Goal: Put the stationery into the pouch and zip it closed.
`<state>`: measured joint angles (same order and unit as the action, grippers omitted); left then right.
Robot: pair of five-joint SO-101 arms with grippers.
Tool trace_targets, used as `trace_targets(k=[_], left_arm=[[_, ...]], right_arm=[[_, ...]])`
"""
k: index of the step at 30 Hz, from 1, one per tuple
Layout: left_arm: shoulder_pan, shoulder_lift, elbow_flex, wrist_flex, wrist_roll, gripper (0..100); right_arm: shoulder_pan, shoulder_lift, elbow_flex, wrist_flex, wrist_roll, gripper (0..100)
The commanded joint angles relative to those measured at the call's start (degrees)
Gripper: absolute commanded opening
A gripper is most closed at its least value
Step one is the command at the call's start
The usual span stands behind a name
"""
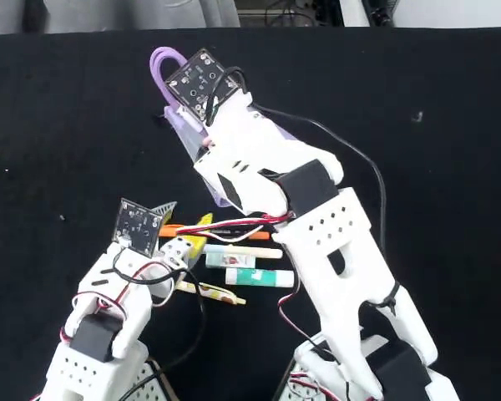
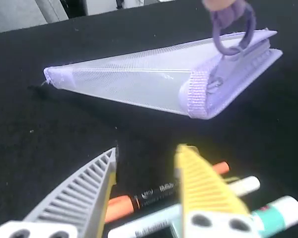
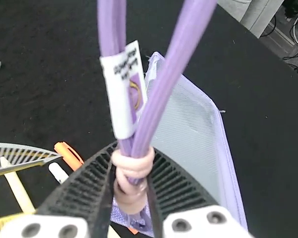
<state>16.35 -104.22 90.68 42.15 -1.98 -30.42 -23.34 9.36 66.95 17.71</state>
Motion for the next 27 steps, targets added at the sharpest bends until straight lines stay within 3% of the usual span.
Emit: trace_targets(k=[1,20,27], left_arm=[[0.13,-0.44,0.57,-7.03,3.08,24],[3.30,-0.44,-3.21,-8.97,7.65,24],[2.95,-0.44,-9.19,-4.75,7.56,24]], right_arm=[[0.79,-2.59,-0.31,-1.05,0.00,1.1],[0.79,-2.24,-0.22,-1.05,0.00,1.1],[0.79,-2.51,3.03,-4.22,0.35,1.1]])
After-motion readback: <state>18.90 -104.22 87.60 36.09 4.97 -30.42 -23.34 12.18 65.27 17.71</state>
